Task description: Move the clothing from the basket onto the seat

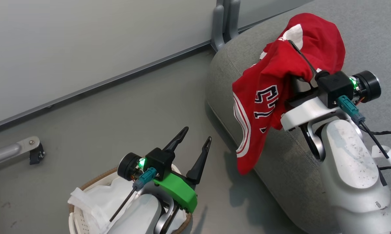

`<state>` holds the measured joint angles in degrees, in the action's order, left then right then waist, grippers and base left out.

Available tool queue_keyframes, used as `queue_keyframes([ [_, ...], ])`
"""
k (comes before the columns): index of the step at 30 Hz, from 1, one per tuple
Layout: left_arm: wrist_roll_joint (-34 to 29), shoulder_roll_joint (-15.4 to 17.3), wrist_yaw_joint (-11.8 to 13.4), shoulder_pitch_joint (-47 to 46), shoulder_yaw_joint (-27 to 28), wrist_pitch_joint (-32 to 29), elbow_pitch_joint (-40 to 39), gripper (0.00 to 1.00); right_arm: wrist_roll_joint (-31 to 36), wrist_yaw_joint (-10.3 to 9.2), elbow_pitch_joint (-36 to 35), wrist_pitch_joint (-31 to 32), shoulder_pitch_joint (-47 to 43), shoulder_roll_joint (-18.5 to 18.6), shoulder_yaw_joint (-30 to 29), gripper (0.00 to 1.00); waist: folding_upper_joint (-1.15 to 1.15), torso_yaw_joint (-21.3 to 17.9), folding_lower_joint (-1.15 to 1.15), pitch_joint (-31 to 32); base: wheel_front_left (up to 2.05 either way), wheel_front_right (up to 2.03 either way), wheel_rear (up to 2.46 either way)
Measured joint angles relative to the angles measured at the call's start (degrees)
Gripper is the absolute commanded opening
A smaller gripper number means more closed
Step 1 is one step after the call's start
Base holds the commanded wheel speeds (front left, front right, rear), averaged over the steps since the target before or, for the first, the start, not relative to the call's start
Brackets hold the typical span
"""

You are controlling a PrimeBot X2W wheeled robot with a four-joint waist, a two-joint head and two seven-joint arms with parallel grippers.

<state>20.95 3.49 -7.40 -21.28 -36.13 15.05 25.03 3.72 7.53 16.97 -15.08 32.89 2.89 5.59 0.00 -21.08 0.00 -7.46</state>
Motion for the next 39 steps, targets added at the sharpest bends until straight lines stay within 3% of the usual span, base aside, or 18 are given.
queue_keyframes([
  [12,0.0,0.9,0.0,-3.3,-2.1,0.0,-0.8,1.0,4.6,0.0,2.9,0.0,10.7,0.9,-5.2,0.0,0.0,1.0,0.0,-6.0,0.0,0.0,0.0],
  [17,-0.8,1.8,0.0,-5.5,-2.9,0.0,-1.2,1.0,5.5,0.0,5.6,0.0,22.5,6.0,-8.3,0.0,0.0,3.0,0.0,-9.3,0.0,0.0,0.0],
  [25,-2.0,3.3,0.0,-9.6,-4.5,0.0,-2.1,1.0,7.5,0.0,10.7,0.0,38.4,17.7,-13.4,0.0,0.0,6.2,0.01,-15.6,0.0,0.0,0.0],
  [32,-2.7,4.4,0.0,-12.0,-5.1,0.0,-2.3,1.0,8.5,0.0,15.3,0.0,35.8,23.2,-21.6,0.0,0.0,8.2,0.01,-21.0,0.0,0.0,0.0],
  [39,-2.8,5.1,0.0,-12.2,-5.0,0.0,-2.3,1.0,9.9,0.0,17.7,0.0,24.1,20.3,-29.2,0.0,0.0,8.5,0.01,-24.3,0.0,0.0,0.0],
])
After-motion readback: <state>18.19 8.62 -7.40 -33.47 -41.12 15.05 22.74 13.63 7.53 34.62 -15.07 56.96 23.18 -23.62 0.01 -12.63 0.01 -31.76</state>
